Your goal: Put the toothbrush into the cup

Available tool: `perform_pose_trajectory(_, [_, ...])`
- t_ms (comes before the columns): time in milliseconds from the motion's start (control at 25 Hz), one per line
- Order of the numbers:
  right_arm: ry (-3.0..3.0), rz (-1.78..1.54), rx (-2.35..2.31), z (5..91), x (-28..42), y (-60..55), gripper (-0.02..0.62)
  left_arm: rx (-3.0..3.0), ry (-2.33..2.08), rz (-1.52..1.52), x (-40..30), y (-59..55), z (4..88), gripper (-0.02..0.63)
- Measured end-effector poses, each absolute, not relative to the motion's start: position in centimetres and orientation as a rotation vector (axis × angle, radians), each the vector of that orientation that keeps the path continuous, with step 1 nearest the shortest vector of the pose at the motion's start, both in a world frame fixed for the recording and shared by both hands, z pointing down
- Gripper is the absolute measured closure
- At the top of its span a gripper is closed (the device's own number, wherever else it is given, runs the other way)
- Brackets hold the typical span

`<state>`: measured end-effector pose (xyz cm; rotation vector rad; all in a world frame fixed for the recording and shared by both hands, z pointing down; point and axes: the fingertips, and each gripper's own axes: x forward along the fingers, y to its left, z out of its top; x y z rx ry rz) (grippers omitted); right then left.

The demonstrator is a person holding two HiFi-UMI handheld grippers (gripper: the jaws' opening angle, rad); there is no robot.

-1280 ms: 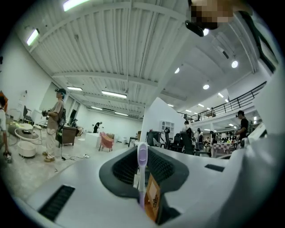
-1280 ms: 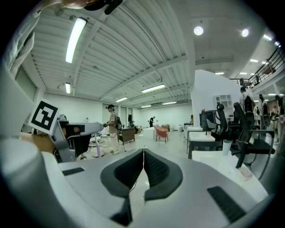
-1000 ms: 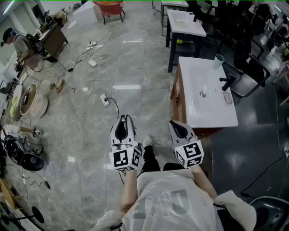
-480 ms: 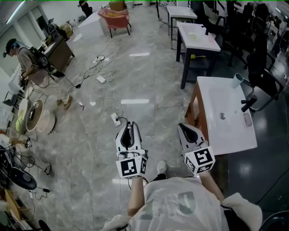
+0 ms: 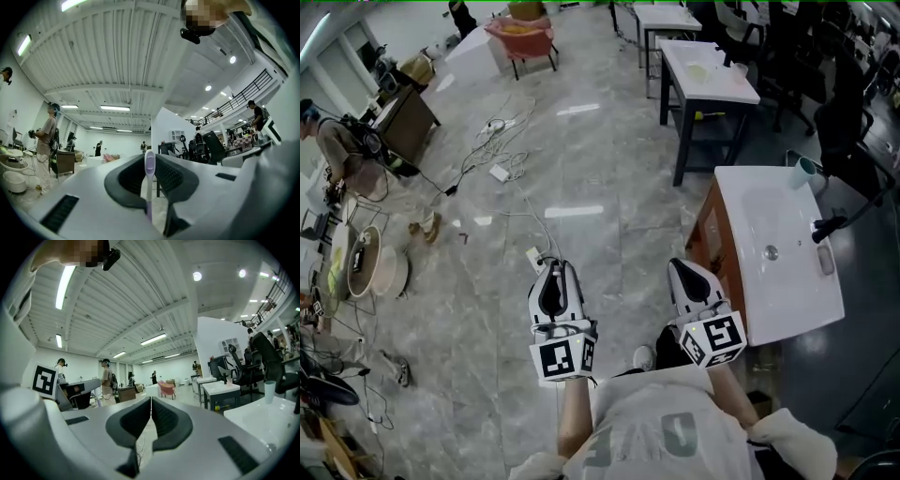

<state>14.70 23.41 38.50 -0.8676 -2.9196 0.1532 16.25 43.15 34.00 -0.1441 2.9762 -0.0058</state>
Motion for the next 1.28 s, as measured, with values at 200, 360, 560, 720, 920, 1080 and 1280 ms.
perform_pose_trajectory(200, [-2.907,0.234,-0.861,40.2,11.3,23.6,0.565,-0.196,2.979,-0.006,12.7,42.4,34.9,0.531])
perform_pose_trajectory(360, [-2.928,0.223,-0.843,39.8,6.4,22.8,0.565,-0.222,2.967,-0.040,7.9,41.1,34.3,0.531])
perform_pose_trajectory(560, [-2.959,0.219,-0.795,38.7,0.5,20.6,0.565,-0.281,2.950,-0.036,1.8,38.9,33.3,0.531])
perform_pose_trajectory(720, [-2.965,0.189,-0.760,38.9,-2.6,18.9,0.565,-0.335,2.937,-0.013,-1.3,36.7,32.9,0.531])
perform_pose_trajectory(920, [-2.947,0.165,-0.750,39.8,-6.8,16.6,0.565,-0.352,2.939,-0.001,-5.8,34.4,33.4,0.531])
perform_pose_trajectory(1080, [-2.974,0.129,-0.702,39.7,-9.3,13.8,0.564,-0.370,2.945,0.025,-9.2,32.3,34.0,0.531])
perform_pose_trajectory(1280, [-3.022,0.112,-0.565,40.0,-12.5,8.6,0.565,-0.480,2.911,0.075,-14.0,27.8,34.2,0.531])
